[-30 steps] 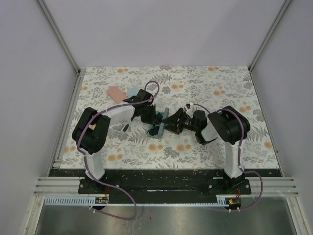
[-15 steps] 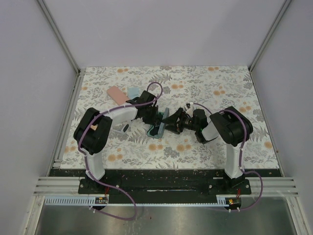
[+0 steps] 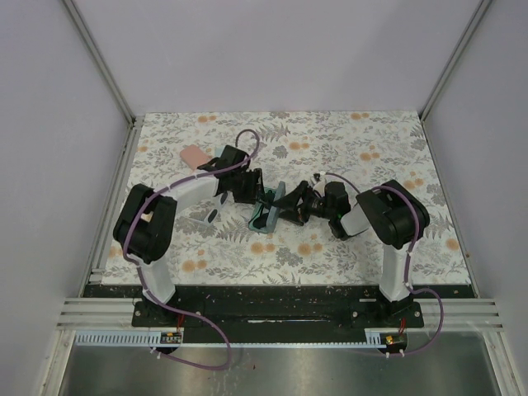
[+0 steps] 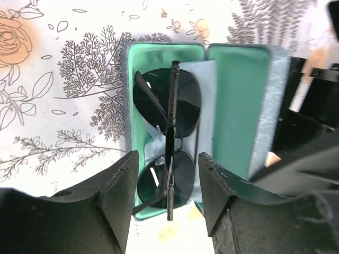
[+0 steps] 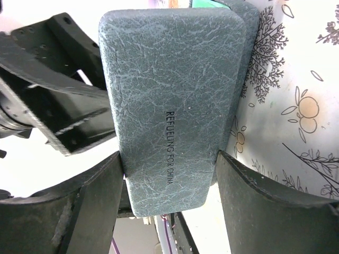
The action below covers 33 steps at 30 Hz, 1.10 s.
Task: Organize the sunglasses
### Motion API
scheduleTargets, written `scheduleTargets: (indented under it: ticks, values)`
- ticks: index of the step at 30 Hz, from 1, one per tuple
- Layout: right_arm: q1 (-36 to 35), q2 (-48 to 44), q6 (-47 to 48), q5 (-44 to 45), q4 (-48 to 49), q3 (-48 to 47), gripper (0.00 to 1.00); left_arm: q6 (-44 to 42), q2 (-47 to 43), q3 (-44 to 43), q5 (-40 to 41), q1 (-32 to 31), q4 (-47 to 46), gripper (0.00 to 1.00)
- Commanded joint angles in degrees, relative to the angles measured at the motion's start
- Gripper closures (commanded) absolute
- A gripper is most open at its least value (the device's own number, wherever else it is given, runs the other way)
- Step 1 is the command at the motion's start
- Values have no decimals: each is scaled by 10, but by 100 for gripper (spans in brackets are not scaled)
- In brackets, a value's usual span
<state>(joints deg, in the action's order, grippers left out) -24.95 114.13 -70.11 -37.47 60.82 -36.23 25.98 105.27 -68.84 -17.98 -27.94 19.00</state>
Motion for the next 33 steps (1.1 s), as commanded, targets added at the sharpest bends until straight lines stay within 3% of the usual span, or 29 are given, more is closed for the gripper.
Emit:
scheduleTargets:
  ticks: [1,5,9,13,19,33]
  values:
    - [6,-37,53,1,-78,-19,39,21,-75,19,-57,23,-44,47]
    - [5,-68,102,6,-190,-45,39,49,-105,71,-78,46,-100,49]
    - [7,-77,118,3,-230,-60,39,70,-94,115,-107,55,-150,68]
    - [6,-72,128,2,-262,-75,39,90,-93,171,-112,61,-207,73]
    - [7,-82,188,28,-394,-111,40,114,-82,208,-136,75,-265,89]
    - [-4,-79,342,158,-775,-298,39,124,-91,239,-143,105,-303,96]
